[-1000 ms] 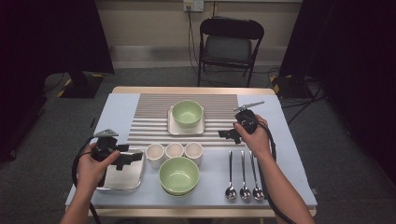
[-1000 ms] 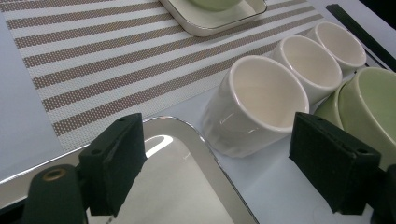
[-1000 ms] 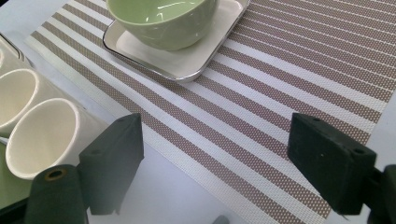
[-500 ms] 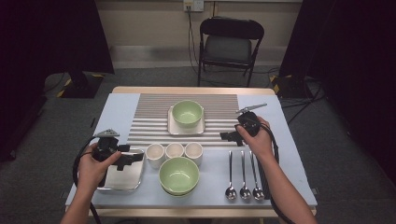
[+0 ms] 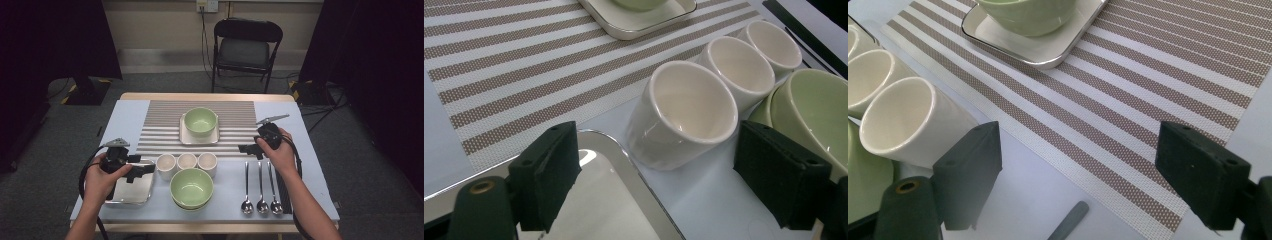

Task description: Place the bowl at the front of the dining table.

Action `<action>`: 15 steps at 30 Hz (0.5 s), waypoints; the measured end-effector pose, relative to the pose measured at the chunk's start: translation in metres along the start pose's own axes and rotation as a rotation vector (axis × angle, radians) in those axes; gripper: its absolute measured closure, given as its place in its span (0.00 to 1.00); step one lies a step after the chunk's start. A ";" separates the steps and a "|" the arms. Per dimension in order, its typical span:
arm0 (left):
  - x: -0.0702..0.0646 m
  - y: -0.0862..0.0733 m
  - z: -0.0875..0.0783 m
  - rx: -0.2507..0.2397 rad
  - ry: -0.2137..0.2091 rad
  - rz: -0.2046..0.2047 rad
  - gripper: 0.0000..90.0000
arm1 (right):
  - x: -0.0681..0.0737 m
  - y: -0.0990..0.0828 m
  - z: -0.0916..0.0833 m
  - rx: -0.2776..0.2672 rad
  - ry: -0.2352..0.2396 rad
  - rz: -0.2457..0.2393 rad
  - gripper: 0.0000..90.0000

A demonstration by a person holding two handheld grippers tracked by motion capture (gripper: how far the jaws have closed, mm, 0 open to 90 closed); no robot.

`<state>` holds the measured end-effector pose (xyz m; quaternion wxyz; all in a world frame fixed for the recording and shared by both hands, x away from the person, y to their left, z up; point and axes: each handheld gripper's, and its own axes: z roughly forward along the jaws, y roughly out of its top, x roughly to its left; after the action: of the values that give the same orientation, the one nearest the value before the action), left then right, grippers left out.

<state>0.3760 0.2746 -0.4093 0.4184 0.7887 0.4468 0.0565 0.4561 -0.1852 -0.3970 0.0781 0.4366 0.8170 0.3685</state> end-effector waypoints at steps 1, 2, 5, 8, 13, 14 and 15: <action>-0.001 0.000 0.000 0.001 0.002 0.003 0.20 | -0.001 -0.001 0.000 -0.004 -0.002 -0.006 0.20; -0.002 0.001 0.000 0.001 0.003 0.006 0.20 | -0.001 -0.002 0.000 -0.004 -0.002 -0.003 0.20; -0.004 0.002 0.001 0.005 -0.003 0.011 0.20 | -0.001 -0.003 -0.001 0.000 0.000 0.000 0.20; -0.005 0.002 0.002 0.008 -0.008 0.015 0.20 | -0.001 -0.005 -0.001 0.006 0.000 -0.004 0.20; -0.009 0.005 0.001 0.001 -0.014 0.006 0.20 | -0.002 -0.008 0.001 0.009 0.005 -0.006 0.20; -0.010 0.005 0.001 -0.001 -0.014 0.006 0.20 | -0.002 -0.008 0.001 0.009 0.004 -0.004 0.20; -0.011 0.006 0.001 -0.001 -0.014 0.007 0.20 | -0.001 -0.008 0.001 0.009 0.007 -0.004 0.20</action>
<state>0.3740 0.2645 -0.4026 0.4218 0.7903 0.4412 0.0527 0.4518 -0.1887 -0.4034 0.0739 0.4340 0.8199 0.3660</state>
